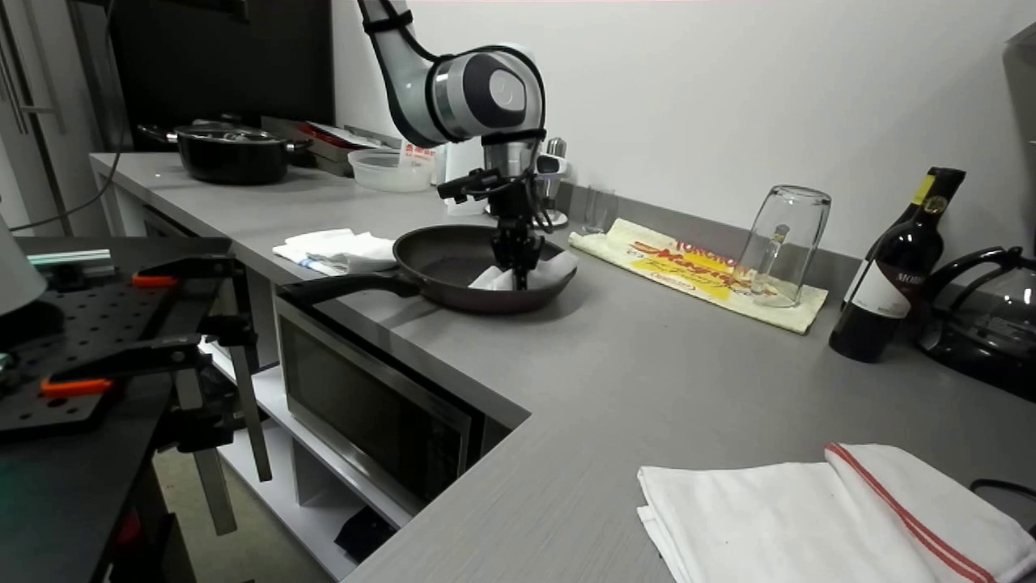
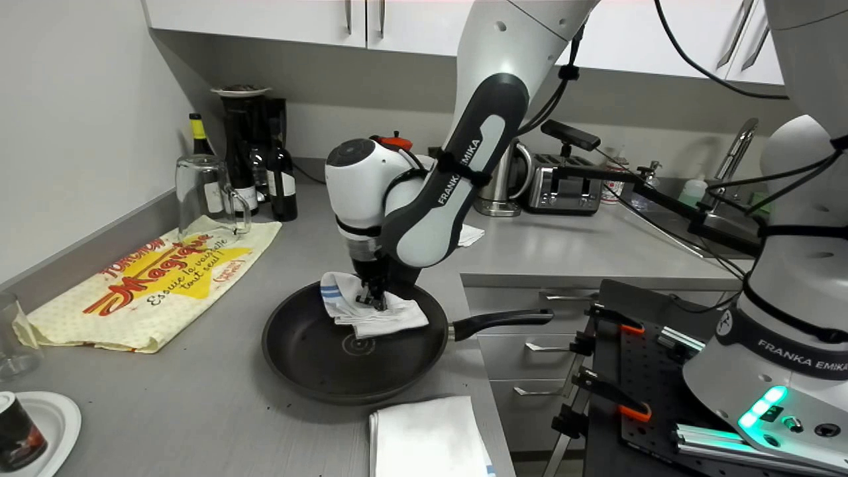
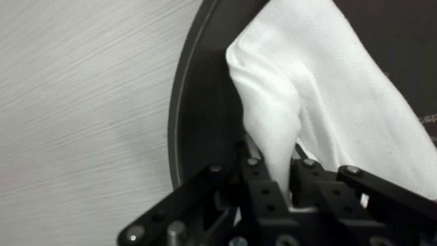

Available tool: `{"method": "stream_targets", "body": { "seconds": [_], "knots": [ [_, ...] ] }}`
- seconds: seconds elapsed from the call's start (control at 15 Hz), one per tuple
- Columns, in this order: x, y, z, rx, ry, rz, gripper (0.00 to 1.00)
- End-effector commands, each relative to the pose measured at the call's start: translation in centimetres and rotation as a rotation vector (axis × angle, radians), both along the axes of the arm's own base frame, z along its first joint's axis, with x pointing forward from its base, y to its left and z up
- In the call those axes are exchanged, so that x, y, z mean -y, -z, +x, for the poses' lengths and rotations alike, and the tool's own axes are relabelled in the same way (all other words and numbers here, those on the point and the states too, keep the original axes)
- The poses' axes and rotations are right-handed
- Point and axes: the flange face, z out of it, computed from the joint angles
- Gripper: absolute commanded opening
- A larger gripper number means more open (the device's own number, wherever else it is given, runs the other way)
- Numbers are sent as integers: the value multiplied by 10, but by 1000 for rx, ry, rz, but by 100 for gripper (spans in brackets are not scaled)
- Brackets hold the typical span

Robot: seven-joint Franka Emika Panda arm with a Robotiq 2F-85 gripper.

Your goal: Pick the cloth and use it to wipe the cloth

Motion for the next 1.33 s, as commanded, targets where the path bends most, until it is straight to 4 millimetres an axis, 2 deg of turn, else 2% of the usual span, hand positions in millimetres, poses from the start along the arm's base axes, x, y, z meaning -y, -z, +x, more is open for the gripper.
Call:
{"method": "stream_targets", "body": {
  "seconds": [0.0,0.33,0.73,1.0,1.13,1.27],
  "knots": [
    [-3,19,7,53,-47,-96,4],
    [-16,13,8,113,-132,-223,4],
    [-20,5,7,184,-235,-402,4],
    [-32,-18,0,225,-260,-456,4],
    [-47,-36,-7,236,-269,-453,4],
    [-70,-59,-15,236,-265,-397,4]
  ]
}}
